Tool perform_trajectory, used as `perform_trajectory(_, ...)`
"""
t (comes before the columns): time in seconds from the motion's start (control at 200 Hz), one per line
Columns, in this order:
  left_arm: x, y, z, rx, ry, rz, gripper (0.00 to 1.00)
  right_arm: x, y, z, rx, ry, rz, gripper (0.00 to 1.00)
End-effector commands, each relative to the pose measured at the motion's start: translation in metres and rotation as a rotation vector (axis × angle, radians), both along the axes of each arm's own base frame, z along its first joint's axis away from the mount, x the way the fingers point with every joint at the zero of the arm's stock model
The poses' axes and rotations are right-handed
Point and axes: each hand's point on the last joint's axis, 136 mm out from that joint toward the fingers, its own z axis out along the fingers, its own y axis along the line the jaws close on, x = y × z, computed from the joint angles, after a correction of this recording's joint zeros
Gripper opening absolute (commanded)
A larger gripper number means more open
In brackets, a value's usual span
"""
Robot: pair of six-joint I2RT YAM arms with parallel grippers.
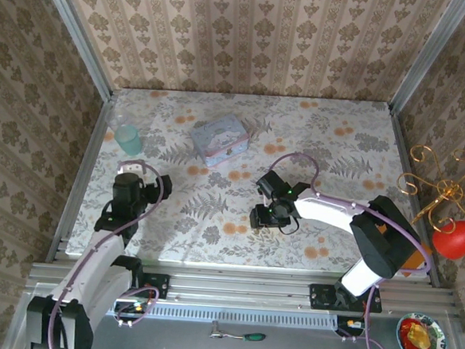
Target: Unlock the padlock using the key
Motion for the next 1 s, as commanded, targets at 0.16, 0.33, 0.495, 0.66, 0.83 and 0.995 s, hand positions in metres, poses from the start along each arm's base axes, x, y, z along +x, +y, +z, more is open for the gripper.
perform_trajectory(0.16, -0.005, 0.036, 0.004, 0.048, 0.041, 0.195, 1.00, 0.023, -0.036, 0.057, -0.155, -0.221, 0.046, 0.77)
perform_trajectory(0.33, 0.006, 0.053, 0.017, 0.079, -0.005, 0.298, 1.00, 0.047, -0.057, 0.107, -0.252, -0.449, 0.072, 1.00)
perform_trajectory(0.495, 0.019, 0.066, 0.029, 0.180, -0.114, 0.335, 1.00, 0.078, -0.080, 0.145, -0.354, -0.697, -0.027, 1.00)
perform_trajectory(0.66, 0.031, 0.077, 0.039, 0.311, -0.215, 0.361, 1.00, 0.092, -0.104, 0.143, -0.484, -0.904, -0.006, 1.00)
perform_trajectory(0.83, 0.056, 0.082, 0.024, 0.474, -0.136, 0.338, 1.00, 0.107, -0.152, 0.120, -0.587, -0.959, -0.063, 1.00)
perform_trajectory(0.995, 0.078, 0.064, -0.005, 0.509, -0.151, 0.187, 1.00, 0.120, -0.166, 0.083, -0.493, -0.990, -0.029, 1.00)
